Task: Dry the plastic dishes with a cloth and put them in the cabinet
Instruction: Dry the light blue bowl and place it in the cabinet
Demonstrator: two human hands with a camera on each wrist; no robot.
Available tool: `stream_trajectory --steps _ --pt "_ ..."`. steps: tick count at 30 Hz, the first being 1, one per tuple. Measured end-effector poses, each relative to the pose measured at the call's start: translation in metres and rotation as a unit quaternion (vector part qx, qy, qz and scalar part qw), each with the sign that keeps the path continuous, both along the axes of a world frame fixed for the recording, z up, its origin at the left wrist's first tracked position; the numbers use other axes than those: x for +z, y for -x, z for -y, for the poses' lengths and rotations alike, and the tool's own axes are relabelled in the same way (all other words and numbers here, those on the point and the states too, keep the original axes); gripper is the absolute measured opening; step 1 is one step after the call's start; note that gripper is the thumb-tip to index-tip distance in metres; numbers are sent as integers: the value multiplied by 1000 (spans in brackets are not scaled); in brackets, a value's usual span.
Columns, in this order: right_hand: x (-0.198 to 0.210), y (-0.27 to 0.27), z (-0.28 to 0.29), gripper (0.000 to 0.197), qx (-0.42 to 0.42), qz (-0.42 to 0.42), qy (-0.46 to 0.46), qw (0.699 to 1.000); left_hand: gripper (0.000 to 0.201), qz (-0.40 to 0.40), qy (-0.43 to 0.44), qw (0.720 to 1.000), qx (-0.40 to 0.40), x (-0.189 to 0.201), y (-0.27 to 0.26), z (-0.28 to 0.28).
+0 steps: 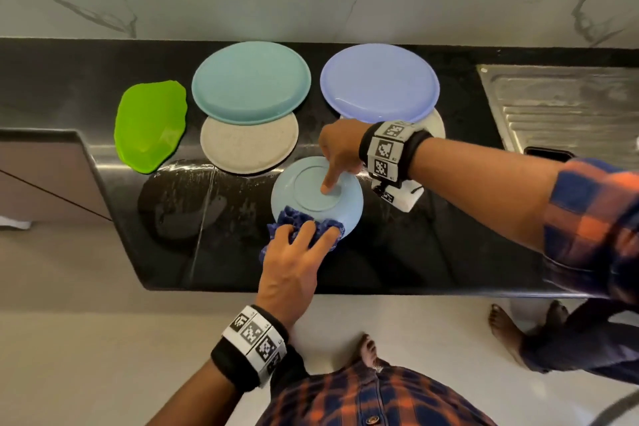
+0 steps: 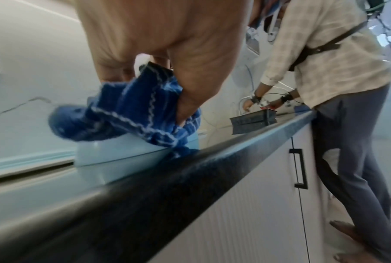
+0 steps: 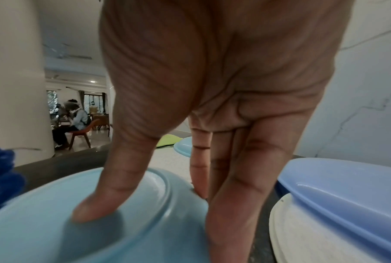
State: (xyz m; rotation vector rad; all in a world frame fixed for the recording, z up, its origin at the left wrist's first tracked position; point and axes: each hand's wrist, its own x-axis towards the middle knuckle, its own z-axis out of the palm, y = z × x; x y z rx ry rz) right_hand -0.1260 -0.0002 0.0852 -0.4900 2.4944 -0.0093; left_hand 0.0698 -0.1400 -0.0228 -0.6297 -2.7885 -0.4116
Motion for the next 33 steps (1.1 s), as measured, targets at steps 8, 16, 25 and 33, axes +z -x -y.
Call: stream_trajectory --steps 8,16,25,33 --pt "11 6 14 56 69 -6 -58 996 42 0 123 988 -89 19 17 -50" --pt "4 20 30 66 83 -11 -110 990 34 118 257 955 -84 48 54 -106" --pt "3 21 43 95 90 -6 -100 991 32 72 218 964 -130 39 55 -94" --pt "7 17 36 99 71 14 -82 994 55 28 98 967 -232 26 36 -6"
